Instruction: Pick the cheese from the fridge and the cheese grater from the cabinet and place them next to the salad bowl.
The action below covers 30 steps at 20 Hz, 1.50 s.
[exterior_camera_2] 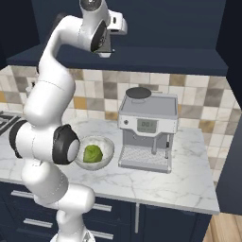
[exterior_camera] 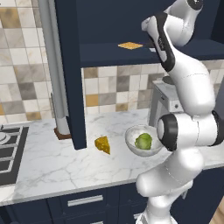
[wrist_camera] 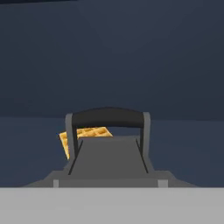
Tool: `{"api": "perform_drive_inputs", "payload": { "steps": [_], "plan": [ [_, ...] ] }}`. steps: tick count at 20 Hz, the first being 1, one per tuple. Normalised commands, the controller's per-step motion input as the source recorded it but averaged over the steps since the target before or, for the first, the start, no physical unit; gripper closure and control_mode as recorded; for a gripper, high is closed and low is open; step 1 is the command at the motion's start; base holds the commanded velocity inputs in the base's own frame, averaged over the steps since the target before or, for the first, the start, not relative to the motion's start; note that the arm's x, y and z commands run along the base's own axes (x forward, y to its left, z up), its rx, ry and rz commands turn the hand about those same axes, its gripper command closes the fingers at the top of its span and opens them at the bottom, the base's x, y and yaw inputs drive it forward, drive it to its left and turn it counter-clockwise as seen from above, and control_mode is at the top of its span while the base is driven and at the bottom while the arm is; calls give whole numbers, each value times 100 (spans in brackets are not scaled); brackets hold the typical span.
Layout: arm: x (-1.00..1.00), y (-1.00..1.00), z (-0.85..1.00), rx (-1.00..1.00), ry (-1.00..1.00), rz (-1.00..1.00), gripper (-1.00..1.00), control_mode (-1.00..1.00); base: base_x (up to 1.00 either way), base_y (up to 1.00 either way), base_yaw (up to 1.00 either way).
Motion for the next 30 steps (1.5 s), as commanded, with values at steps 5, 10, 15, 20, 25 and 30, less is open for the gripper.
{"api": "perform_drive_inputs", "payload": {
  "steps": [5, 10, 15, 20, 25, 30],
  "plan": [
    [-86, 14, -1, 0, -12, 0, 100, -100, 0, 0, 0],
    [-84, 23, -13, 0, -9, 0, 100, -100, 0, 0, 0],
    [-82, 30, -29, 0, -1, 0, 100, -100, 0, 0, 0],
    [-81, 35, -18, 0, 0, 0, 100, -100, 0, 0, 0],
    [-75, 40, -22, 3, 0, -3, 100, -100, 0, 0, 0],
    [-58, 42, -41, 2, 0, -8, 100, -100, 0, 0, 0]
  ]
}}
